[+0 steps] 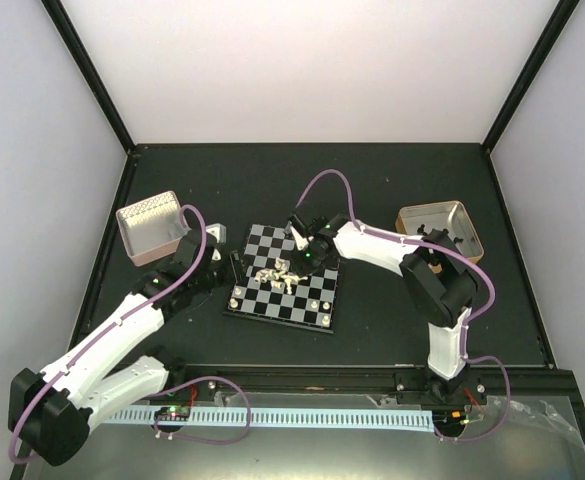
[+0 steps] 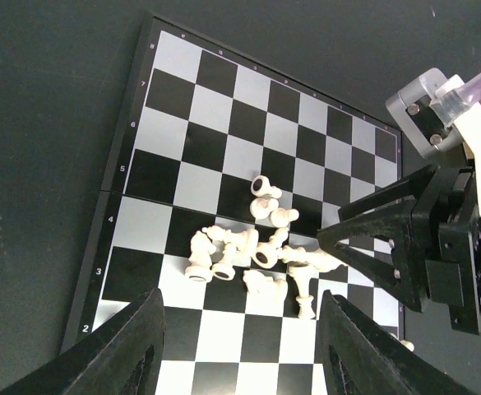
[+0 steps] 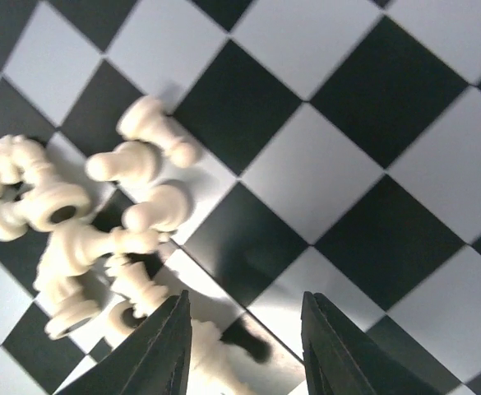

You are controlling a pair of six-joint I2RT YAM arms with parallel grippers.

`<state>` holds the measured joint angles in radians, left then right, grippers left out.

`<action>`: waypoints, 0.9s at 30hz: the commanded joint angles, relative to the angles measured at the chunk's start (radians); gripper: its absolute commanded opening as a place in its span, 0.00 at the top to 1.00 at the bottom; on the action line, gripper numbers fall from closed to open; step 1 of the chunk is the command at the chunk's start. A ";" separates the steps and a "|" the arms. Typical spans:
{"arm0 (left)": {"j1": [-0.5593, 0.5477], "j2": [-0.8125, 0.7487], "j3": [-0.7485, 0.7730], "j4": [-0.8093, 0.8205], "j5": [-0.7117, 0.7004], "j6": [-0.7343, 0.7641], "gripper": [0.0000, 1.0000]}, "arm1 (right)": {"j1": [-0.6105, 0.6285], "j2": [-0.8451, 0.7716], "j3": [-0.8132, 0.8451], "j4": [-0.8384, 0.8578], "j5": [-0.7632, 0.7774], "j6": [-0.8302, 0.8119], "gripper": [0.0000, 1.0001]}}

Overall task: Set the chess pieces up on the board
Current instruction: Adjust the chess piece on the chessboard, then pick up the chess piece from the chessboard.

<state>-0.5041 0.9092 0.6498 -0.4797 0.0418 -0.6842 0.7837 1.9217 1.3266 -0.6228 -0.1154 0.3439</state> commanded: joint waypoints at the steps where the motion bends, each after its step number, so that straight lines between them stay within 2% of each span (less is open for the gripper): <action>1: 0.007 -0.011 0.002 0.001 0.003 -0.002 0.47 | 0.000 -0.024 -0.010 0.044 -0.100 -0.133 0.62; 4: 0.007 -0.009 0.004 0.001 0.005 -0.003 0.47 | -0.001 -0.010 -0.009 0.050 -0.132 -0.146 0.62; 12: 0.007 -0.013 0.002 -0.006 0.001 0.000 0.47 | -0.001 -0.005 -0.030 0.021 -0.085 -0.153 0.69; 21: 0.008 -0.010 0.005 -0.002 0.005 -0.001 0.47 | 0.001 0.007 -0.043 -0.001 -0.056 -0.165 0.69; 27: 0.007 -0.009 0.007 -0.002 0.007 0.000 0.47 | 0.001 0.010 -0.040 0.000 -0.002 -0.156 0.75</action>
<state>-0.5037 0.9092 0.6498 -0.4808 0.0422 -0.6842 0.7845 1.9194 1.2896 -0.6098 -0.1776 0.1879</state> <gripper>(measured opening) 0.532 0.269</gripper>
